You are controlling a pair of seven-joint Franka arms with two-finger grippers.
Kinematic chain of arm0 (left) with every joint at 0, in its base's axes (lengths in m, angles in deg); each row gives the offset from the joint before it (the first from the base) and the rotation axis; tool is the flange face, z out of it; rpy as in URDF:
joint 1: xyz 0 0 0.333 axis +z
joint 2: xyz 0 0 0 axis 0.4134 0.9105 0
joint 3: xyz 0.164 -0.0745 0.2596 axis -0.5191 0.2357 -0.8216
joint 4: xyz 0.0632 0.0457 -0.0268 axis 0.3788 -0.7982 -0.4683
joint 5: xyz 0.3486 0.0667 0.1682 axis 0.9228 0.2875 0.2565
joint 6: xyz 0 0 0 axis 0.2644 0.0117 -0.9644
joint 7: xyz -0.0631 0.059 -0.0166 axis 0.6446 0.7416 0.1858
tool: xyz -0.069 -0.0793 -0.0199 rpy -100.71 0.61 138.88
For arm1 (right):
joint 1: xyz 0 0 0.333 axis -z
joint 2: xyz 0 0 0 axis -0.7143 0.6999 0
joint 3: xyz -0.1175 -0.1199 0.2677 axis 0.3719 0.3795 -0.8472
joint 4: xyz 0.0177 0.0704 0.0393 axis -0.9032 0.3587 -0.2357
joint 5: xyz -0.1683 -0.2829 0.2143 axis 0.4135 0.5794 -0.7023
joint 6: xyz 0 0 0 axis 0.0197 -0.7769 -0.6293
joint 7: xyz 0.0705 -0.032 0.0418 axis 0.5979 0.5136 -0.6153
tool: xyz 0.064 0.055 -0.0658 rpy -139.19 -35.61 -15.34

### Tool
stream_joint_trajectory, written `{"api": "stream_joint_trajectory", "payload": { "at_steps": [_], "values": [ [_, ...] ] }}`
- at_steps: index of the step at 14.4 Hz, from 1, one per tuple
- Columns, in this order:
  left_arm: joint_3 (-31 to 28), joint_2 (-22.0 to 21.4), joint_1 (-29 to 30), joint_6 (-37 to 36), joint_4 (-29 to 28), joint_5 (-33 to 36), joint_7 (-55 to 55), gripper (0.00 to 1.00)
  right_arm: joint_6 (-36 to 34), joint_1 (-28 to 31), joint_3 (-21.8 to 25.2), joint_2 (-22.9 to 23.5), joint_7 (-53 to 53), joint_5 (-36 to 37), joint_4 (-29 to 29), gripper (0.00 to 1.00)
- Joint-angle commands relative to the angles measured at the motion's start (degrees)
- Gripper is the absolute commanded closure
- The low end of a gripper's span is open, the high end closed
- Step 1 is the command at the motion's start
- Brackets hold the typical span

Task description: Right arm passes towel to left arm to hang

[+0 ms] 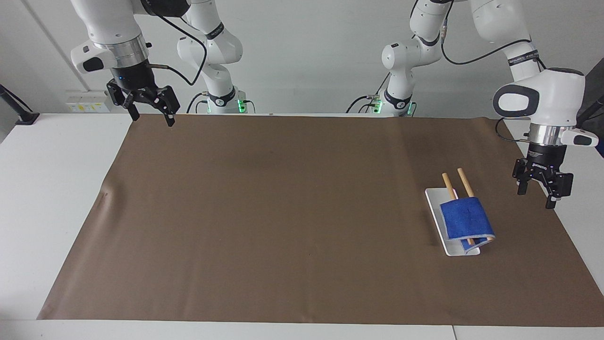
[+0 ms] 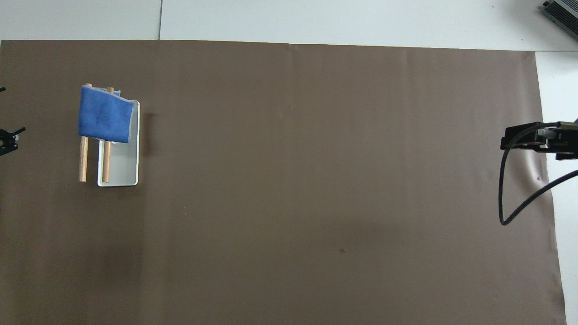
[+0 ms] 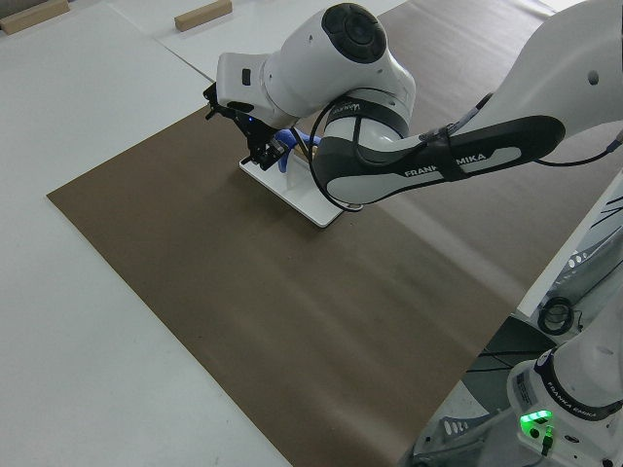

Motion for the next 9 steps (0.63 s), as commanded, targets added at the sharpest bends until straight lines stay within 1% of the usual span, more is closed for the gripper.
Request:
{"api": "stream_joint_trajectory", "payload": {
  "at_steps": [1,4,6,9],
  "values": [
    [0.41,-0.25,-0.03,0.4,0.55,-0.61,-10.37,0.0,-0.04,0.56,1.51,-0.81,-0.7,-3.21,1.45,0.0],
    [0.33,-0.87,-3.18,-0.04,0.46,-0.43,-17.07,0.0,-2.32,0.12,1.95,1.73,-1.31,-1.73,-2.4,0.0],
    [0.42,-2.27,-4.5,-0.48,0.37,-0.43,-19.62,0.0,-2.07,-0.32,2.48,1.31,-3.16,-1.73,-1.63,0.0],
    [0.42,-4.29,-8.71,-1.53,0.46,-0.35,-24.18,0.0,-1.8,-1.46,2.48,0.6,-2.99,-1.73,-0.31,0.0]
  ]
}}
